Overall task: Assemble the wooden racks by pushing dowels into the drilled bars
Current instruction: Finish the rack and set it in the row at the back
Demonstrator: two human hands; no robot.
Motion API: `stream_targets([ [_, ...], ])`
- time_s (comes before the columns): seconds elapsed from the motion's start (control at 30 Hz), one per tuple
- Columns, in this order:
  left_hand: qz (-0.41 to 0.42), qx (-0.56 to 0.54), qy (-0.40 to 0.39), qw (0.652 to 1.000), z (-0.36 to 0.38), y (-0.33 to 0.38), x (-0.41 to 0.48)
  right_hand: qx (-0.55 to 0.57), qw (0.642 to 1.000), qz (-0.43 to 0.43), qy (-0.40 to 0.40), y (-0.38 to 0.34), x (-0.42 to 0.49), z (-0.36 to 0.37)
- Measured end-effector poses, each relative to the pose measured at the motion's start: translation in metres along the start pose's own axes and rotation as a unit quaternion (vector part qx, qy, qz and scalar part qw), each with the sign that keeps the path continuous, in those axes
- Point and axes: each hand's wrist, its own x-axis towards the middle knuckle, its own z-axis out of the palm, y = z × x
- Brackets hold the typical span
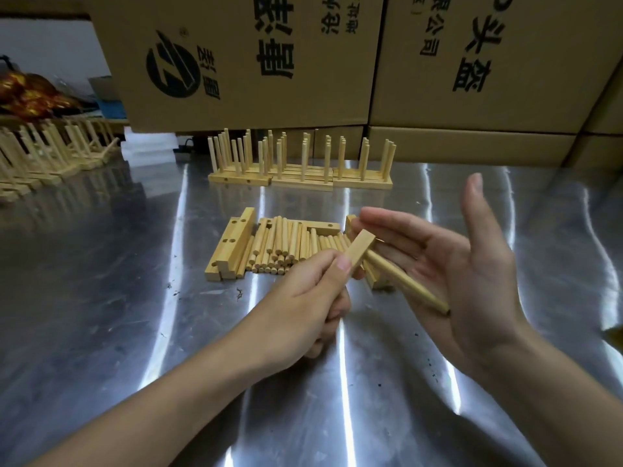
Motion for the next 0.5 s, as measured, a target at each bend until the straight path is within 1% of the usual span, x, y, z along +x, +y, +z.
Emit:
stream_targets([
  [0.1, 0.014, 0.026, -0.002, 1.000, 0.002, -0.002, -0.002, 0.025, 1.000, -0.005, -0.003, 0.001, -0.002, 0.006],
  [0.17, 0.032, 0.052, -0.005, 0.998, 0.004, -0.005, -0.002, 0.035, 0.999, -0.005, 0.014, 0.000, -0.003, 0.009],
  [0.33, 0.072, 0.141, -0.010, 0.987, 0.003, -0.012, 0.001, 0.005, 0.998, -0.008, 0.057, 0.000, -0.004, 0.014],
  [0.4, 0.082, 0.158, -0.018, 0.984, 0.002, -0.015, 0.002, 0.006, 0.998, -0.004, 0.066, -0.001, -0.004, 0.012],
  [0.5, 0.097, 0.176, -0.006, 0.980, 0.003, -0.020, 0.003, 0.004, 0.997, 0.002, 0.071, 0.001, -0.004, 0.012],
])
